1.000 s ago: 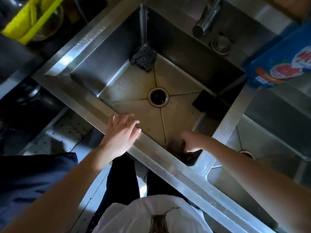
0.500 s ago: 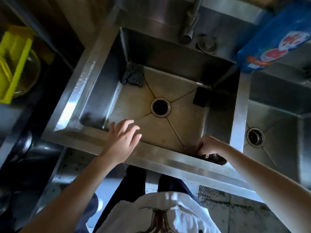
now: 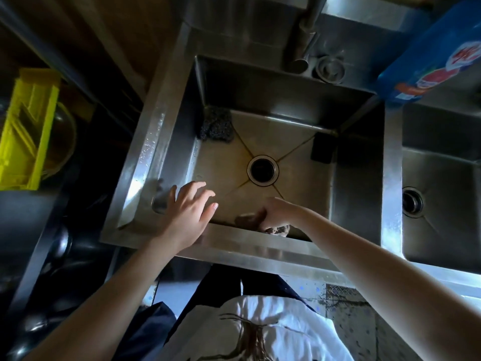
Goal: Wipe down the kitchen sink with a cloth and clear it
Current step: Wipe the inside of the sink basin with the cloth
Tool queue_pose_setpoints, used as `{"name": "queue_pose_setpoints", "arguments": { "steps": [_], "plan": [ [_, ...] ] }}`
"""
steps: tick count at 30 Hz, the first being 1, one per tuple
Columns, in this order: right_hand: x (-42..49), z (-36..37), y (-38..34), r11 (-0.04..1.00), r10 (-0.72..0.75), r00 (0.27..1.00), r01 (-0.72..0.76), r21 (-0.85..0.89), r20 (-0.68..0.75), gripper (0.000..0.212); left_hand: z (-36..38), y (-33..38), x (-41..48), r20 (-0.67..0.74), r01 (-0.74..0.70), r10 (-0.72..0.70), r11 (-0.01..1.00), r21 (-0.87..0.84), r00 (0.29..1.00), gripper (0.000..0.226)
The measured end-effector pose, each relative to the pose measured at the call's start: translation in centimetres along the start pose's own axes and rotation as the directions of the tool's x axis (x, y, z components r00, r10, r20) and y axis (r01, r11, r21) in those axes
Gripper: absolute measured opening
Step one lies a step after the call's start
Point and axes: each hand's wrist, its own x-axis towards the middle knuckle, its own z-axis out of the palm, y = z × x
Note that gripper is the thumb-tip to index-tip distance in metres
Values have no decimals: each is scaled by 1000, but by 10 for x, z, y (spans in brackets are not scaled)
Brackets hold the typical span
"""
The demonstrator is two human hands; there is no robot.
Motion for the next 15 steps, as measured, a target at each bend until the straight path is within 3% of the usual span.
{"name": "queue_pose_setpoints", "arguments": {
  "steps": [6, 11, 15],
  "plan": [
    [5, 5, 17, 999, -39, 999, 39, -38, 11, 8, 0, -2, 0, -6, 71, -71, 997, 39, 997, 51],
    [-14, 1, 81, 996, 88, 996, -88, -22, -13, 23, 9, 11, -7, 17, 95, -96, 993, 67, 995, 52],
    [-30, -2, 132, 984, 179, 983, -180, -18, -35, 14, 16, 23, -12, 10, 81, -82, 993, 86, 997, 50]
  ]
}}
